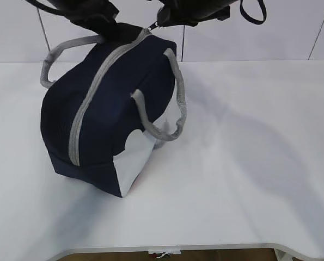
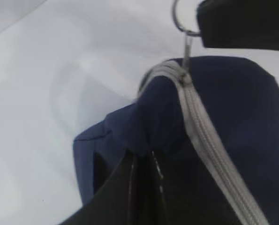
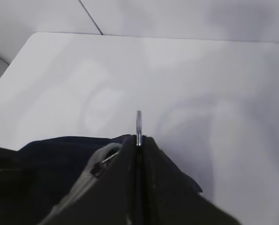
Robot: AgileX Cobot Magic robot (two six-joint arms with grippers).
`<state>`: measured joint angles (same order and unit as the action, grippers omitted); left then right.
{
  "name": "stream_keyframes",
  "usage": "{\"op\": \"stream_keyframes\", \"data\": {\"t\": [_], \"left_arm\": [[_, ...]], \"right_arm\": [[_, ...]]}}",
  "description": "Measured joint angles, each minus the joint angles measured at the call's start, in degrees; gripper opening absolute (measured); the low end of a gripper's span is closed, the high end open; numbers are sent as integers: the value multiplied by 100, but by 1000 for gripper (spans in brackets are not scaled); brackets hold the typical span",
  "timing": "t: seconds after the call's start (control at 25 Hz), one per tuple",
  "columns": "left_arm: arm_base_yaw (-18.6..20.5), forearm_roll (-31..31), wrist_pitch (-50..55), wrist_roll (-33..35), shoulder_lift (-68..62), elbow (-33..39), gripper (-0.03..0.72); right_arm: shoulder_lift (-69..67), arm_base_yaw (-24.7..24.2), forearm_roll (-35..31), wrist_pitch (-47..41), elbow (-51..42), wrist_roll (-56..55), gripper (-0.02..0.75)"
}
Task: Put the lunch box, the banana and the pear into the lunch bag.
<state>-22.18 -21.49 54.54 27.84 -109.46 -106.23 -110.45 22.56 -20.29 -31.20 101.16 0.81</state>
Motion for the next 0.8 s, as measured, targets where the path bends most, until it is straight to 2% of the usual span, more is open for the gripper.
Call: {"op": "stream_keyframes", "data": {"t": [0.36, 0.52, 0.8], "left_arm": [[0, -13, 1079, 788, -122, -242, 10], [0, -86, 1181, 1134, -207, -242, 8], [0, -62, 1080, 1242, -207, -242, 8]], "right_arm": [[-250, 0, -40, 229, 0, 4, 13], [-266, 0, -105, 229, 0, 13, 13], [-480, -13, -64, 363, 0, 13, 13]]}}
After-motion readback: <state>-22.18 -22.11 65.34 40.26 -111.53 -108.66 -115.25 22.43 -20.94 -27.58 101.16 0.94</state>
